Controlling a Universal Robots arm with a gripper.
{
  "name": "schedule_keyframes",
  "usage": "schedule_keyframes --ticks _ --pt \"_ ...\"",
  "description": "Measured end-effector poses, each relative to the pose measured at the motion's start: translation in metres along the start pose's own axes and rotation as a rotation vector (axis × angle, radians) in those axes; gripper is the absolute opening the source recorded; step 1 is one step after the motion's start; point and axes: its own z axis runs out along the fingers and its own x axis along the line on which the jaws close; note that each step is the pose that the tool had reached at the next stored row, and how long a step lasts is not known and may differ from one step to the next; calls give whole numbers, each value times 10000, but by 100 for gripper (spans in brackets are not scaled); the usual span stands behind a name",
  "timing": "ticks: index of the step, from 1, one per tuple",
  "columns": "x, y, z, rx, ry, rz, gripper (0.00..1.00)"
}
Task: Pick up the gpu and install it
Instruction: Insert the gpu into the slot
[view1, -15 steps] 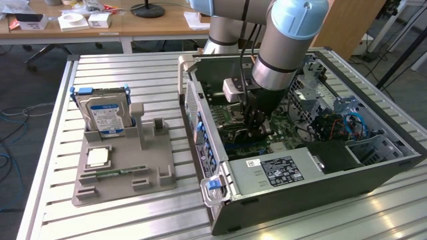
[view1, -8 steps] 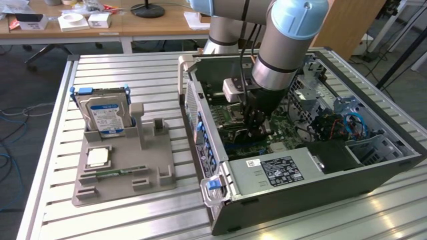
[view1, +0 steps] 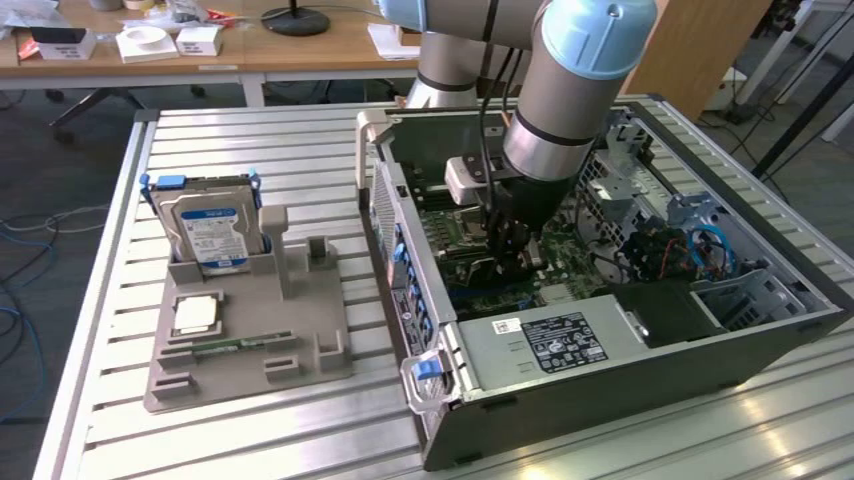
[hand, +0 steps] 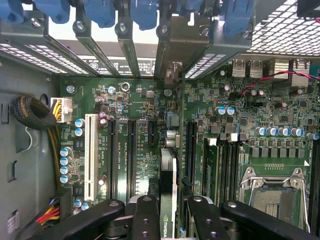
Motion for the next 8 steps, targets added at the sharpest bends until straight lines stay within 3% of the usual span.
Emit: schedule_keyframes --ticks 8 --pt "1 0 1 3 0 -2 27"
